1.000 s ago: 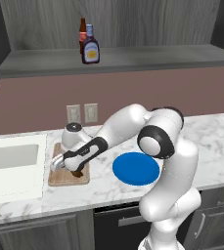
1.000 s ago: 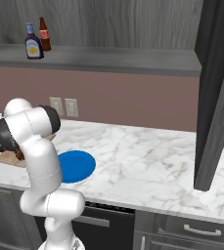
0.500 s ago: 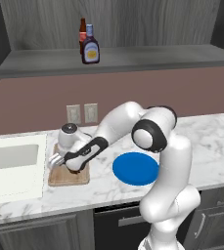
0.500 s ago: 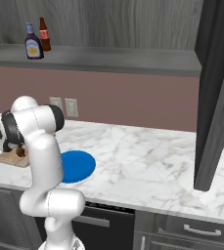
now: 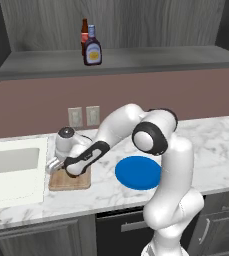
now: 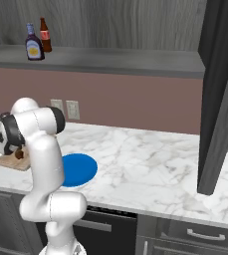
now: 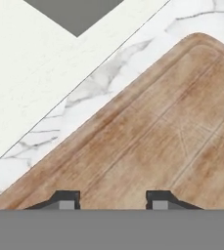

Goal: Pick the chicken drumstick from the plate and place it on the cutting board. Then pick the condiment bottle from the cabinet and place it next to the cutting board.

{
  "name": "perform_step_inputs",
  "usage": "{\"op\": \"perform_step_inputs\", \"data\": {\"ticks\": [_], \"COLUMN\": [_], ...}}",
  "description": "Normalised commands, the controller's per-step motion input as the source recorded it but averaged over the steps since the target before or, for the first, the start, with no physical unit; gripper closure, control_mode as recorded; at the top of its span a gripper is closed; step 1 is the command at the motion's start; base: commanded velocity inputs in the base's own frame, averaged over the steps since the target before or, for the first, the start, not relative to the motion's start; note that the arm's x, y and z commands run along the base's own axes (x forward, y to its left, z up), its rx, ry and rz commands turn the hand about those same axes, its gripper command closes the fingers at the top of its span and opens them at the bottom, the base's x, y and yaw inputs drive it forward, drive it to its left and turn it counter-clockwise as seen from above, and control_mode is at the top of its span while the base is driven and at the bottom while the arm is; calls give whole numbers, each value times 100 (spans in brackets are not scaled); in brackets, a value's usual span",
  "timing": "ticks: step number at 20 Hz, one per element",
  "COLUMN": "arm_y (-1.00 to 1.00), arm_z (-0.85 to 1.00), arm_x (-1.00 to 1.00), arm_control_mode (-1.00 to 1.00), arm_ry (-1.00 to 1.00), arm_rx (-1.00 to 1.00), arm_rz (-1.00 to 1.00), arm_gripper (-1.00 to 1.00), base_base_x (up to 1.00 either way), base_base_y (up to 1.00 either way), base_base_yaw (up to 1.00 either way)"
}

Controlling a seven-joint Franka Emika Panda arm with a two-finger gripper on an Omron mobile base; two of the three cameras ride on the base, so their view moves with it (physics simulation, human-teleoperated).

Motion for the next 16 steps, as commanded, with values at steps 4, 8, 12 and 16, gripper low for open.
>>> {"op": "perform_step_inputs", "data": {"ticks": [4, 8, 12, 16], "arm_y": [-9, -21, -20, -17], "arm_z": [10, 27, 30, 32], "arm_x": [0, 0, 0, -1], "arm_control_mode": [-100, -100, -100, -100], "arm_ry": [1, 2, 2, 0], "arm_rx": [0, 0, 0, 0], "arm_rz": [-8, -8, -9, -7], "arm_gripper": [-100, -100, -100, -100], "base_base_x": [0, 0, 0, 0], "base_base_y": [0, 0, 0, 0], "base_base_yaw": [0, 0, 0, 0]}}
